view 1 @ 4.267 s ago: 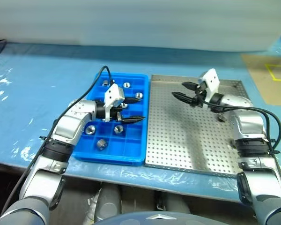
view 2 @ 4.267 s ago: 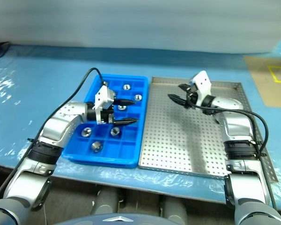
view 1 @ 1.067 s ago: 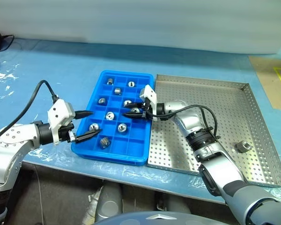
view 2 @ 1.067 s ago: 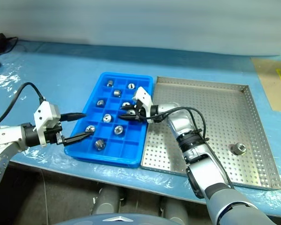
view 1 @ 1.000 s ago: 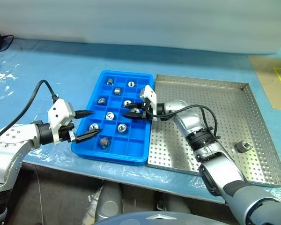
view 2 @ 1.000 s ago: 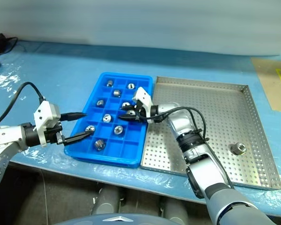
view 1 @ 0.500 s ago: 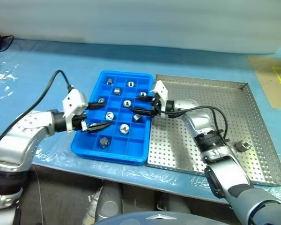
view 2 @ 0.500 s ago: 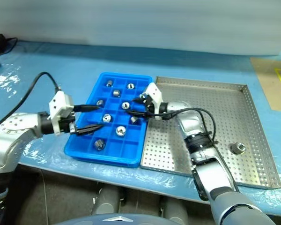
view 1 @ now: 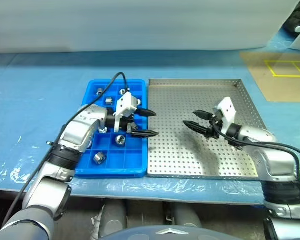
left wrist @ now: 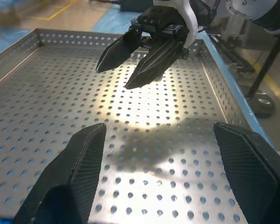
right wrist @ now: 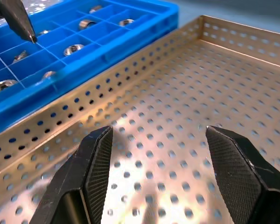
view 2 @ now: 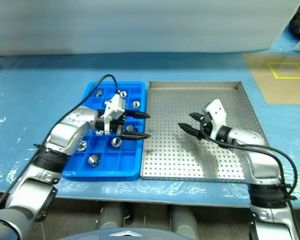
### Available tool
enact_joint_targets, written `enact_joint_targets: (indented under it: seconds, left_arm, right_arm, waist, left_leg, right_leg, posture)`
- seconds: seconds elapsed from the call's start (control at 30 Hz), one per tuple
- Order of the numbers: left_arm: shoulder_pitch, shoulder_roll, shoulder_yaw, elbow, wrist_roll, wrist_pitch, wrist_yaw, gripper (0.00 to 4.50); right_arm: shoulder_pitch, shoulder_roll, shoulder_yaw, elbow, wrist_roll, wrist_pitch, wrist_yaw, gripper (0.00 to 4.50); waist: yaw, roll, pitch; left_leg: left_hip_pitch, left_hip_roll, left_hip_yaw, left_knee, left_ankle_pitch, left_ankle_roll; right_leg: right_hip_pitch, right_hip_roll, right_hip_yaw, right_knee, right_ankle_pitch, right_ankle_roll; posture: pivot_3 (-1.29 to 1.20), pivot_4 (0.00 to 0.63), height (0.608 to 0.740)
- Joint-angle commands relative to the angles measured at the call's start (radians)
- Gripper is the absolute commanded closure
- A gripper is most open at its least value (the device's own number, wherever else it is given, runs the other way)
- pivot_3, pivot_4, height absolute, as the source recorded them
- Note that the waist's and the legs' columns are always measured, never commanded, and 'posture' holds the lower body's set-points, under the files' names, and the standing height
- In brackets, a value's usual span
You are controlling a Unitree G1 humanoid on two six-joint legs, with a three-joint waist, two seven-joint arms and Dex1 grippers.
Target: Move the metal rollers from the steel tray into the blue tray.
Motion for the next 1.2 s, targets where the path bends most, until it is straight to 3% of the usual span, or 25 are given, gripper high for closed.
enact_joint_targets:
  seconds: [0.03,0.33,0.97,1.07,1.17,1.2]
  left_arm:
    - [-0.050,-0.050,-0.026,0.082,0.020,-0.076,-0.062,0.63]
    - [-0.102,-0.112,-0.024,0.183,0.052,-0.139,-0.121,0.63]
    - [-0.021,-0.042,0.002,0.089,0.058,-0.118,-0.093,0.63]
    - [-0.014,-0.032,0.006,0.076,0.058,-0.111,-0.082,0.63]
    - [-0.014,-0.018,0.016,0.073,0.057,-0.106,-0.073,0.63]
    - [-0.013,-0.010,0.021,0.074,0.058,-0.106,-0.070,0.63]
  right_arm:
    - [0.108,-0.021,-0.129,-0.132,0.033,0.042,-0.071,1.26]
    - [0.250,-0.007,-0.246,-0.013,-0.023,-0.077,-0.185,1.26]
    - [0.198,-0.017,-0.138,0.299,-0.093,-0.274,-0.173,1.26]
    - [0.180,-0.016,-0.131,0.311,-0.092,-0.282,-0.170,1.83]
    - [0.168,-0.016,-0.112,0.312,-0.101,-0.287,-0.171,2.81]
    - [0.167,-0.011,-0.105,0.298,-0.087,-0.282,-0.156,2.83]
  waist:
    - [-0.005,0.000,0.000]
    - [-0.053,0.001,0.000]
    - [-0.059,0.001,-0.001]
    - [-0.058,0.001,-0.001]
    - [-0.059,0.001,-0.001]
    - [-0.059,0.001,-0.001]
  left_leg:
    - [0.000,0.000,0.000,0.000,0.000,0.001]
    - [0.001,0.000,0.000,0.005,-0.003,0.005]
    - [0.000,0.001,0.000,0.006,-0.004,0.007]
    - [0.001,0.001,0.000,0.006,-0.004,0.007]
    - [0.001,0.001,0.000,0.006,-0.004,0.007]
    - [0.001,0.001,0.000,0.006,-0.004,0.007]
  right_leg:
    - [0.001,0.000,0.000,-0.001,0.000,0.000]
    - [0.002,0.000,0.001,-0.001,0.001,0.001]
    - [0.005,-0.001,0.000,-0.004,0.001,0.000]
    - [0.005,-0.001,0.000,-0.003,0.001,0.000]
    - [0.005,-0.002,0.000,-0.003,0.001,0.000]
    - [0.005,-0.002,0.000,-0.003,0.001,0.000]
  posture:
    - [-0.43,0.150,0.740]
    - [-0.48,0.150,0.740]
    - [-0.36,0.150,0.740]
    - [-0.36,0.150,0.740]
    - [-0.35,0.150,0.740]
    - [-0.35,0.150,0.740]
